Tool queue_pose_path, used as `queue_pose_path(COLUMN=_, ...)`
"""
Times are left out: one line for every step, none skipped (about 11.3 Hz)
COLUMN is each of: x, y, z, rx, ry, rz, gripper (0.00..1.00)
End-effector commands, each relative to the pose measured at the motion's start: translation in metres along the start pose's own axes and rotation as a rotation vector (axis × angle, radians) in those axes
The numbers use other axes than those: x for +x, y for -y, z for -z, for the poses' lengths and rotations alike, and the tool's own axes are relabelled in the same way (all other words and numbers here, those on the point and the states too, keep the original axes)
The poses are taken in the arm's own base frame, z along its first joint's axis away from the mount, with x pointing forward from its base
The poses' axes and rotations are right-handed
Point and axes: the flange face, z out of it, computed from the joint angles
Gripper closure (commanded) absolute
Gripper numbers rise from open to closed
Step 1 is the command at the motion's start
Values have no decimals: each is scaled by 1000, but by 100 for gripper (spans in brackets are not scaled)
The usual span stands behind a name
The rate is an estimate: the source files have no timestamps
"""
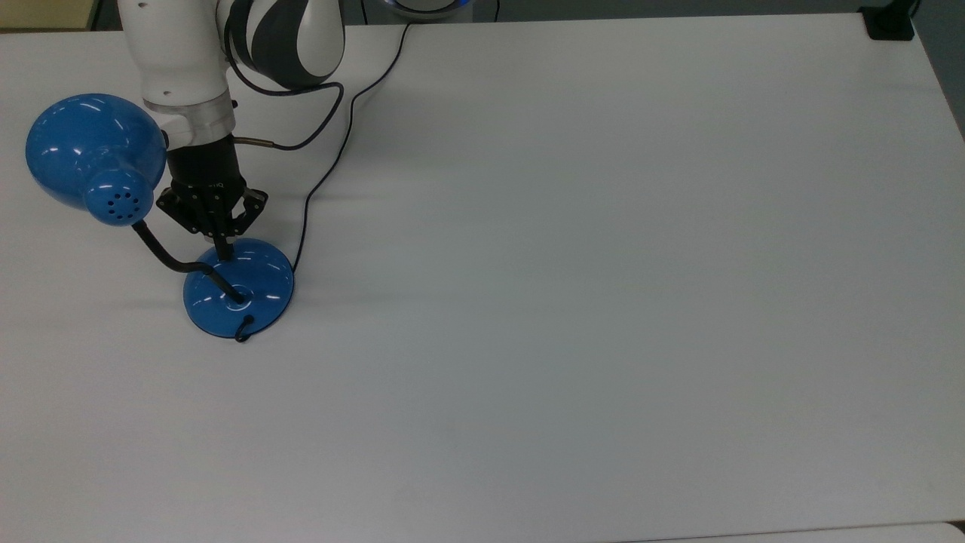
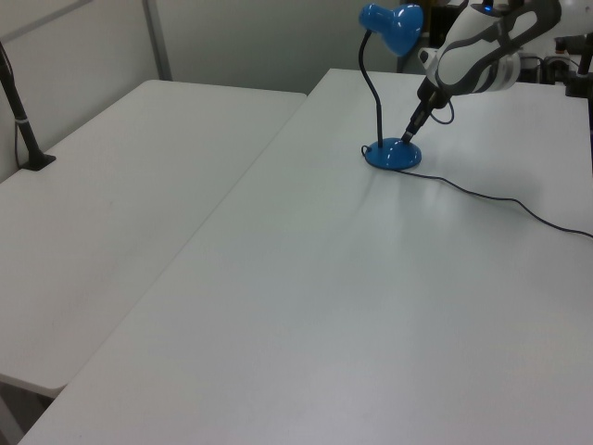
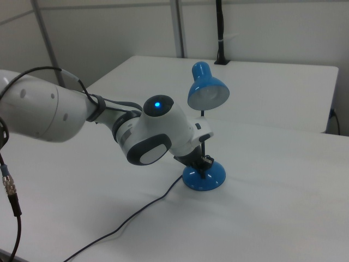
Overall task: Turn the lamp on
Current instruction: 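Lower the gripper onto the switch on the lamp base, then press down on the base switch with the gripper fingers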
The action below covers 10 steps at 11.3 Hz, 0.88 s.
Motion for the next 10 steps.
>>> queue_pose_path(x=3, y=1, z=-6, rx=-3, ry=-13, rz=-13, gripper=100)
queue_pose_path(x=3, y=1, z=-6, rx=-3, ry=-13, rz=-13, gripper=100)
queue_pose_path(x=2, y=1, z=-7, rx=-3, ry=-11, rz=-12, gripper=100)
queue_pose_path(x=2, y=1, z=-9, rx=-3, ry=-8, rz=-12, gripper=100)
queue_pose_path(x=1, y=0, z=-9, rx=-3, ry=-7, rz=-15, gripper=100)
queue_pose_path(x=1, y=0, z=-9, rx=-3, ry=-7, rz=-15, gripper=100)
queue_pose_path(x=-3, y=-2, z=-14, rx=-2, ry=2, rz=-20, gripper=100)
queue_pose_path(x=-4, y=-2, z=-18, rx=0, ry=8, rz=-23, gripper=100)
queue_pose_path(x=-5, y=-3, z=-18, rx=1, ry=10, rz=-32, gripper=100)
queue_pose_path(x=-6, y=-4, z=-18, rx=4, ry=7, rz=-64, gripper=100)
